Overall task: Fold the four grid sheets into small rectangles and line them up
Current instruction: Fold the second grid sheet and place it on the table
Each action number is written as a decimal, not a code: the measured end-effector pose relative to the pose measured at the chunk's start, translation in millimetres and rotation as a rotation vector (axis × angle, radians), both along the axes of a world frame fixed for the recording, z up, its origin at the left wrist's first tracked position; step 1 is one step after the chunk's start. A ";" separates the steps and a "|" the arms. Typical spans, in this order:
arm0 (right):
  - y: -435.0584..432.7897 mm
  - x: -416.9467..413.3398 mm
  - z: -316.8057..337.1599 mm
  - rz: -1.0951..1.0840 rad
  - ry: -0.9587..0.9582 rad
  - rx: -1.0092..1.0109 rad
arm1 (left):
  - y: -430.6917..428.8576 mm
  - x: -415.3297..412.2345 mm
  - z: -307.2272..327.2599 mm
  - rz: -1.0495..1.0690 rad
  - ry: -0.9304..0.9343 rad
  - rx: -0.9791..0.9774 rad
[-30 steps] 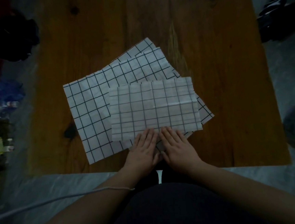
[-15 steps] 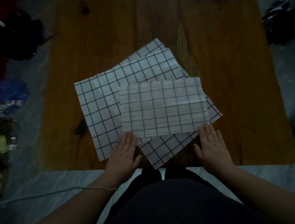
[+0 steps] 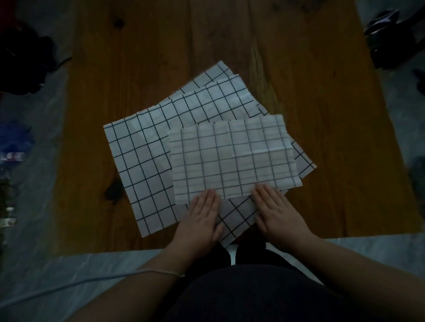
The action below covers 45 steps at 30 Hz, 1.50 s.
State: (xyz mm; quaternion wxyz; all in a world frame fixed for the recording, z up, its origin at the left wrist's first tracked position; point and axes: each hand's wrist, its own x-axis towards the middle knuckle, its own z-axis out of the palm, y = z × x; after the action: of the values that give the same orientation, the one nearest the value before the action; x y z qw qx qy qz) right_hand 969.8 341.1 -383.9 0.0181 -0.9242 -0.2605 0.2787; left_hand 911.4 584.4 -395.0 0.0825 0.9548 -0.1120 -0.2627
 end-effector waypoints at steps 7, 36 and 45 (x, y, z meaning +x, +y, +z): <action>-42.1 -0.3 7.4 -0.263 -0.025 -0.020 | 54.3 -21.8 -0.2 0.152 0.023 0.022; -8.2 168.3 59.7 -1.365 0.576 0.396 | -12.5 130.9 11.4 0.179 0.048 -0.024; -12.4 154.8 69.5 -1.143 0.514 0.579 | -12.1 104.1 22.4 0.217 0.033 -0.124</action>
State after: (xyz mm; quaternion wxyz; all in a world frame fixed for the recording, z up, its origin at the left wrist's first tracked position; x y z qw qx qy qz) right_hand 1124.7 328.7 -314.4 0.4693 -0.7791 0.2163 0.3549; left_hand 1015.5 572.3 -372.6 0.1710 0.9499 -0.0228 -0.2607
